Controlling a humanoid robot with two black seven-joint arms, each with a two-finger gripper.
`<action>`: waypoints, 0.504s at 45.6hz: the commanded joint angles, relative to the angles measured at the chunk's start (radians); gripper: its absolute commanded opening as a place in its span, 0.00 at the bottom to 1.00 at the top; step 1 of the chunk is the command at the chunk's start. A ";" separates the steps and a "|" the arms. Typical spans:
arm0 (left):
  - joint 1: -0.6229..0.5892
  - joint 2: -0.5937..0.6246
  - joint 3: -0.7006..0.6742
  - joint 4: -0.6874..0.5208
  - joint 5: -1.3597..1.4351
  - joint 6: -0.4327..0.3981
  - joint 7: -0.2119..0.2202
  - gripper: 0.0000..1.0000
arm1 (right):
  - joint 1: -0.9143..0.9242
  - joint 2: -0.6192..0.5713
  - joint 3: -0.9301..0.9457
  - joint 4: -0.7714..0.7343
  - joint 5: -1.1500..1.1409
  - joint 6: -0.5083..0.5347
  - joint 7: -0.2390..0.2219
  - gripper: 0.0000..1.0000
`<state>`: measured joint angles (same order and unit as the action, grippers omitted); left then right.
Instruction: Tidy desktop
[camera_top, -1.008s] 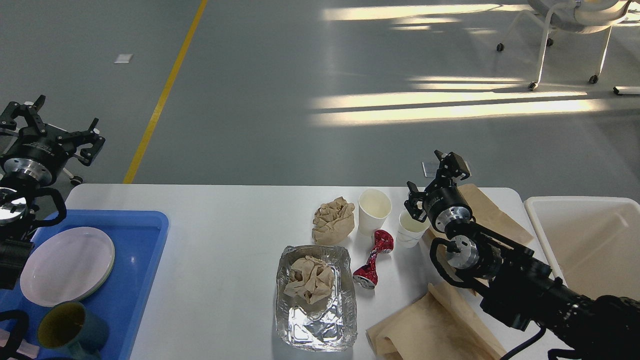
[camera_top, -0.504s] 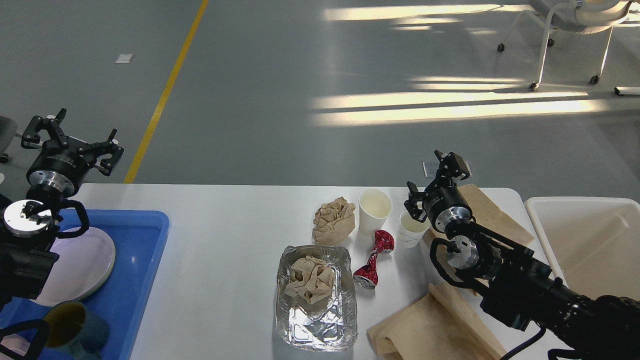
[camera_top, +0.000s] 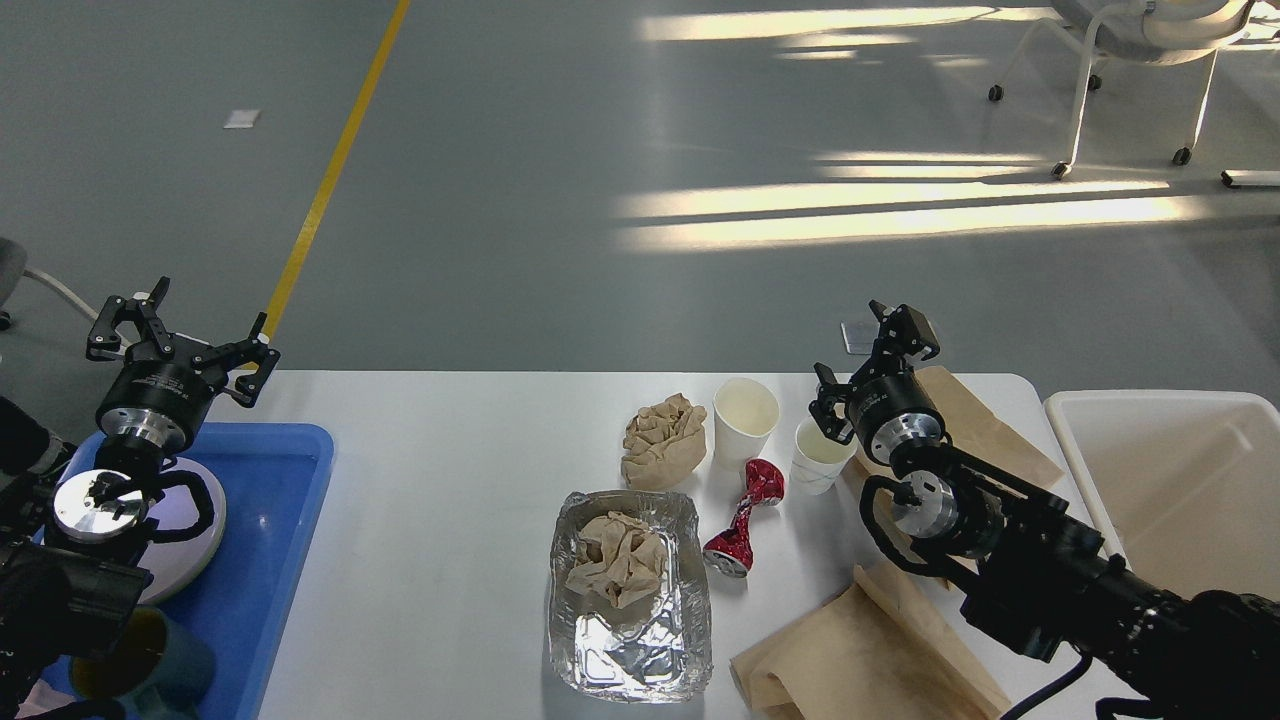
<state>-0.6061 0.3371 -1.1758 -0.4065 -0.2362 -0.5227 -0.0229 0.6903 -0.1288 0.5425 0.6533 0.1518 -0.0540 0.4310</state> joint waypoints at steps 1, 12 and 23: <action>0.022 -0.012 0.001 0.001 0.002 0.001 0.001 0.96 | 0.000 0.000 0.001 0.000 0.000 0.000 0.000 1.00; 0.051 -0.023 -0.002 0.001 0.000 -0.020 -0.015 0.96 | 0.000 0.000 -0.001 0.000 0.000 0.000 0.000 1.00; 0.052 -0.044 -0.004 0.001 -0.002 -0.033 -0.090 0.96 | 0.000 0.000 0.001 0.000 0.000 0.000 0.000 1.00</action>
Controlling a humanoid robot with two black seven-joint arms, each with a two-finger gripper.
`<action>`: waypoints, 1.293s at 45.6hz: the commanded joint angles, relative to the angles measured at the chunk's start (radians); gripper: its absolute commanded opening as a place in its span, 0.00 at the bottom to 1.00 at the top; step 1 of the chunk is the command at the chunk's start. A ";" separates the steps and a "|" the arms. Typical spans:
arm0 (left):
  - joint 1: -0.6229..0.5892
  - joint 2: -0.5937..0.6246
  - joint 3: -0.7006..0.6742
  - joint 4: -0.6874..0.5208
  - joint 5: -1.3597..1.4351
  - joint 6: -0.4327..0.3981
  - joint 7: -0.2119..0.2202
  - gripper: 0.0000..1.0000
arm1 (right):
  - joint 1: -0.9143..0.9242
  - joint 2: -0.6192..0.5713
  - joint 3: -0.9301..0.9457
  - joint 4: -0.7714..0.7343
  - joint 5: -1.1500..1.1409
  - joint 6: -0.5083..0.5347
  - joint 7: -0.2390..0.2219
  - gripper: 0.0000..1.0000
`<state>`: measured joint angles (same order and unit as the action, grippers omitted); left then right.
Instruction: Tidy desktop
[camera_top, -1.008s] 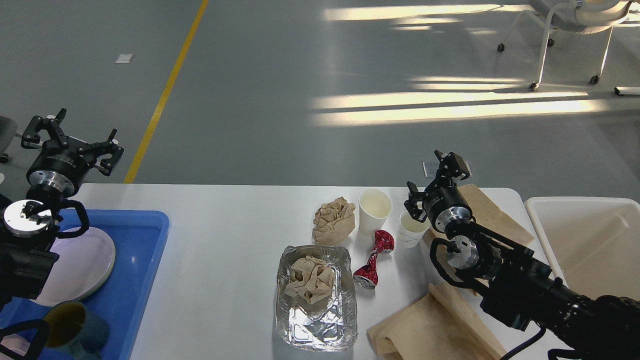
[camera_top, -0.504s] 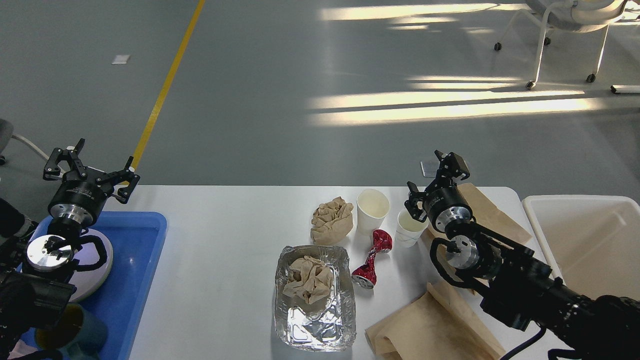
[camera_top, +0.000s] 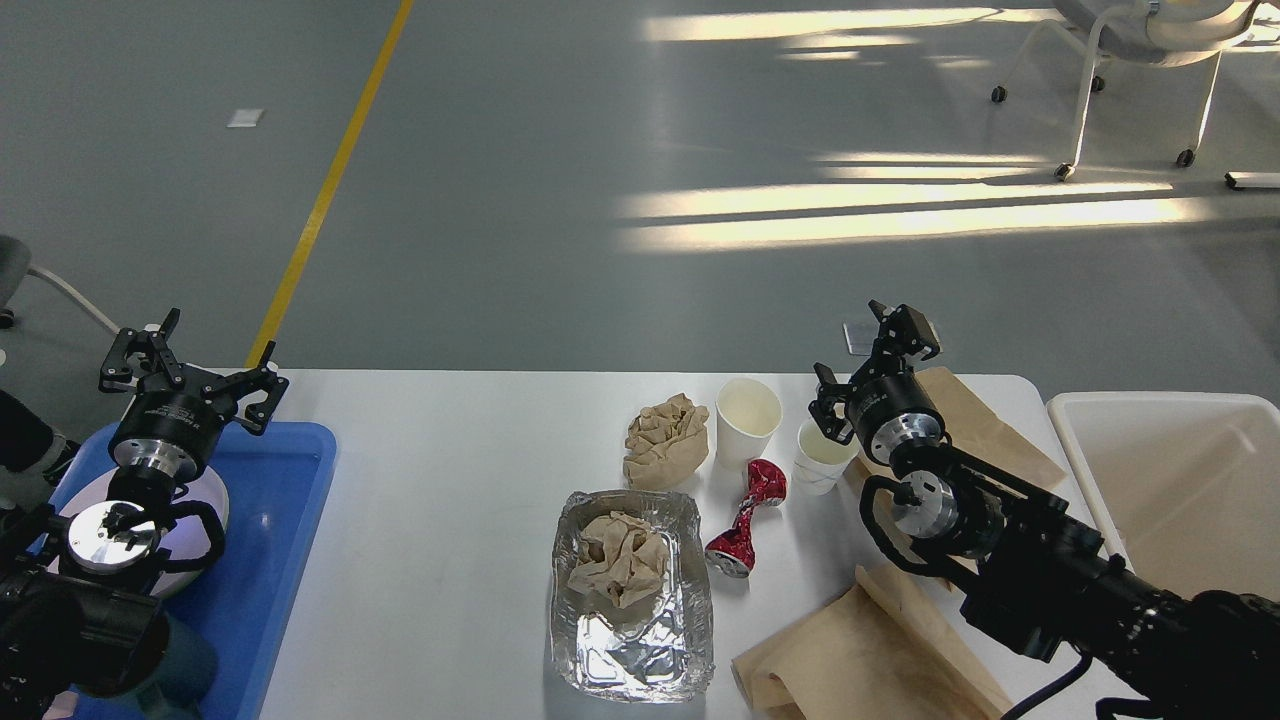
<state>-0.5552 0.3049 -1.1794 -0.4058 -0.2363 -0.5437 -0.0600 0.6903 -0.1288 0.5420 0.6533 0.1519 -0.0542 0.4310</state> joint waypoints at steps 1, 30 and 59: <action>0.003 -0.012 0.000 0.001 0.000 -0.016 -0.069 0.96 | 0.000 0.000 0.000 0.000 0.000 -0.001 0.000 1.00; 0.041 -0.052 0.000 0.001 -0.001 -0.088 -0.331 0.96 | 0.000 0.000 0.000 0.000 0.000 0.001 0.000 1.00; 0.041 -0.052 0.000 -0.001 -0.001 -0.088 -0.331 0.96 | 0.000 0.001 0.001 0.000 0.000 -0.001 0.000 1.00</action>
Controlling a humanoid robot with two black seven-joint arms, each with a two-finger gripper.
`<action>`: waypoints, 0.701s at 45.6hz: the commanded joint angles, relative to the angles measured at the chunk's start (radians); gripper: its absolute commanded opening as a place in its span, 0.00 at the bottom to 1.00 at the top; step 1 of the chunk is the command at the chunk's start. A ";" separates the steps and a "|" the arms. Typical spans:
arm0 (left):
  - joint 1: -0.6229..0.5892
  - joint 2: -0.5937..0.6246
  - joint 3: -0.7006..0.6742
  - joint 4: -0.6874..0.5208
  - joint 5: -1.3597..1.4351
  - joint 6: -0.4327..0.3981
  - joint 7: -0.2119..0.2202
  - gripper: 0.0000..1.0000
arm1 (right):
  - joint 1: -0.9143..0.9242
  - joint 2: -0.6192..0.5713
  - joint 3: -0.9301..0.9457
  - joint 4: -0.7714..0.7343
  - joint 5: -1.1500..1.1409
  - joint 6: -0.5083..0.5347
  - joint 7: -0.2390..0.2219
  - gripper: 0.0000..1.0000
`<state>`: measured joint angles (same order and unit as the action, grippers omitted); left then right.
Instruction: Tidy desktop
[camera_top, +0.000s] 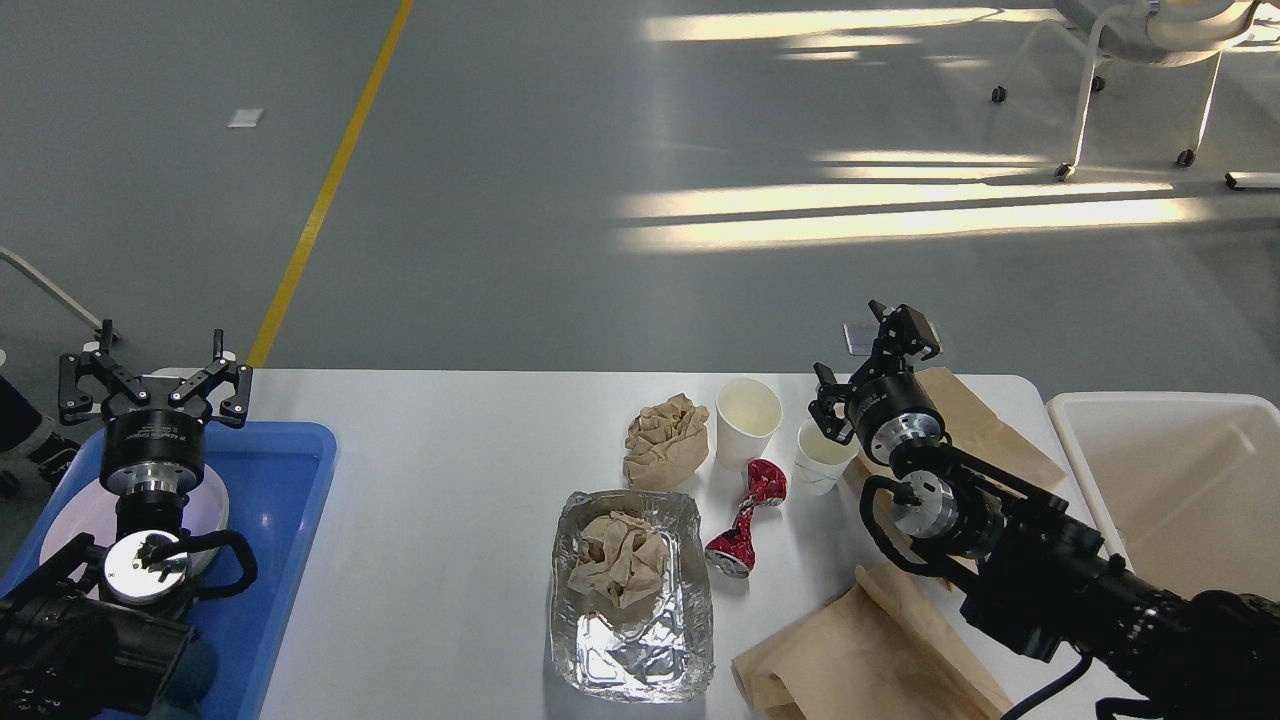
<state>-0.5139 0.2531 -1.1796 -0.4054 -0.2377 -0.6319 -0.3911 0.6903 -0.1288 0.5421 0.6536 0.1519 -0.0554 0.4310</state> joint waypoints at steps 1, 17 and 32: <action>0.000 0.000 0.000 -0.001 0.000 0.001 0.000 0.96 | 0.000 0.000 0.001 0.000 0.000 0.000 0.000 1.00; 0.000 0.000 0.000 0.000 0.000 0.000 0.000 0.96 | 0.002 0.000 0.001 0.000 0.000 0.000 -0.005 1.00; 0.000 0.000 0.000 0.000 0.000 0.000 0.000 0.96 | 0.020 -0.003 0.005 0.001 0.000 -0.004 -0.011 1.00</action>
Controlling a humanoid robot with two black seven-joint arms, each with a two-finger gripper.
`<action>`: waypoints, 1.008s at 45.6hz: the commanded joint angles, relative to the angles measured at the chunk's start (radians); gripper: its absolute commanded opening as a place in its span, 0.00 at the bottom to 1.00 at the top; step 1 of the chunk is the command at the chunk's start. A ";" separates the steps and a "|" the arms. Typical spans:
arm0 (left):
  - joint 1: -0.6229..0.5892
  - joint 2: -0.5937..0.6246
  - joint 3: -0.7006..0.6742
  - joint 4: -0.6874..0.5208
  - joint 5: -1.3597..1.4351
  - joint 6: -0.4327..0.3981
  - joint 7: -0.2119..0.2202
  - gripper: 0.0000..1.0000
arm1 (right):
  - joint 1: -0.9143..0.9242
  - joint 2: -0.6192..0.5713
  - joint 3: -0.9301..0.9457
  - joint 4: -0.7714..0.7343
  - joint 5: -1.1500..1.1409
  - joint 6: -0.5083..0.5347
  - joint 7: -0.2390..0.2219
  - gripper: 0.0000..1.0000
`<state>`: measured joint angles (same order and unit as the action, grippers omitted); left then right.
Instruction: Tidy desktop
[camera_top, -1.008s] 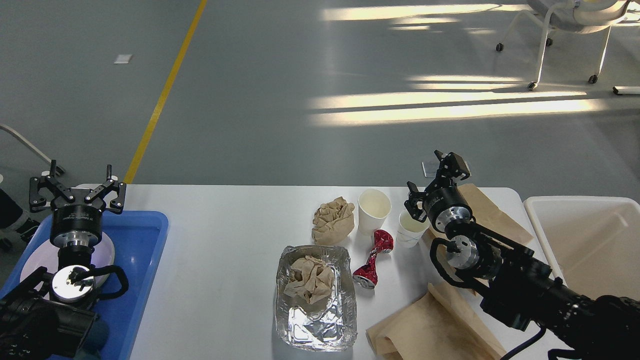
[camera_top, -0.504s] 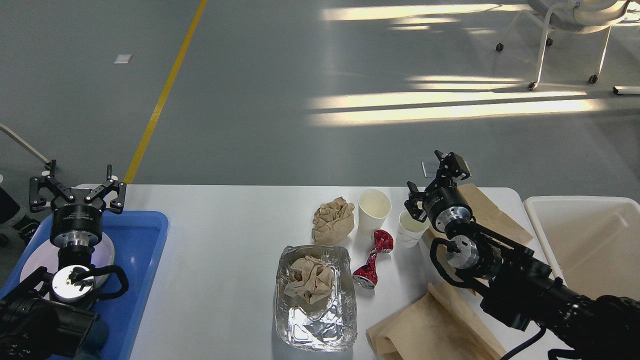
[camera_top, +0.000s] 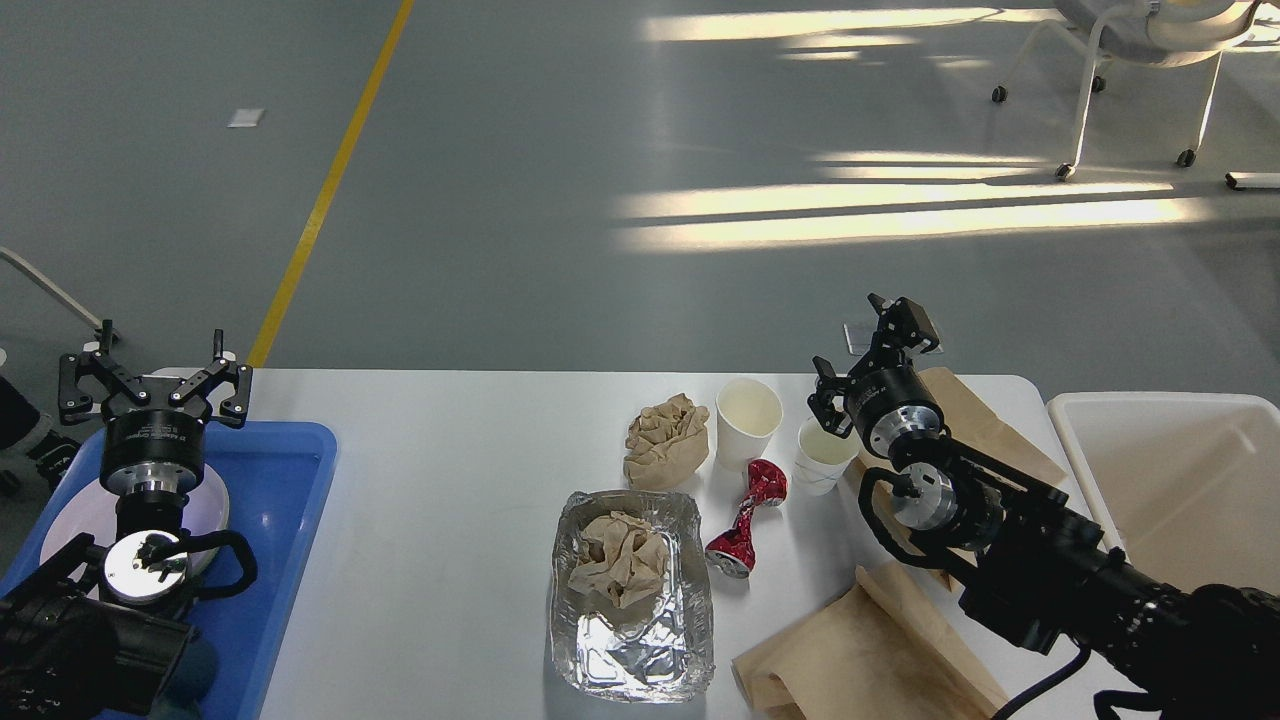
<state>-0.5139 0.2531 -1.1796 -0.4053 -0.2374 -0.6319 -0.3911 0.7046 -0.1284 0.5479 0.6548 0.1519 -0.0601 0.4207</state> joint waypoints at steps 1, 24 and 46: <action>0.000 0.000 0.000 -0.001 0.000 0.000 0.000 0.96 | 0.006 -0.004 0.000 0.000 0.000 0.000 0.000 1.00; 0.002 0.000 0.002 0.000 0.000 0.000 0.000 0.96 | 0.018 -0.013 0.000 -0.006 0.000 -0.001 0.000 1.00; 0.002 0.000 0.002 0.000 0.000 0.000 -0.002 0.96 | 0.016 -0.017 0.001 -0.053 0.015 0.000 0.000 1.00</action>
<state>-0.5123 0.2531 -1.1781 -0.4059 -0.2378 -0.6319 -0.3928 0.7210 -0.1458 0.5490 0.6025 0.1672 -0.0613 0.4200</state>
